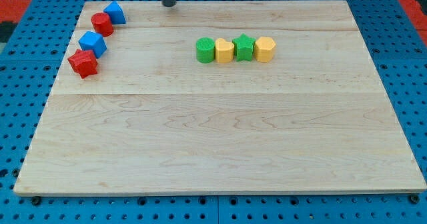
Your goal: Push the blue triangle to the right
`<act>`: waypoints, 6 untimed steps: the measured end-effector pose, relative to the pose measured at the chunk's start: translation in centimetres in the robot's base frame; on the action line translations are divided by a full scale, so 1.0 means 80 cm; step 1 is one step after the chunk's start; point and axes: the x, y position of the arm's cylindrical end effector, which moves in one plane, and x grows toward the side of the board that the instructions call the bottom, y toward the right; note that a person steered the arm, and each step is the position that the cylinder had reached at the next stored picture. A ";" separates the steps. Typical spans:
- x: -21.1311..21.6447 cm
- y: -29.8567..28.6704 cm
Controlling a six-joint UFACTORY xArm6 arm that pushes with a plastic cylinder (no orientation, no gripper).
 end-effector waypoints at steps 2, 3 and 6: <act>0.001 -0.138; 0.054 -0.080; 0.088 -0.127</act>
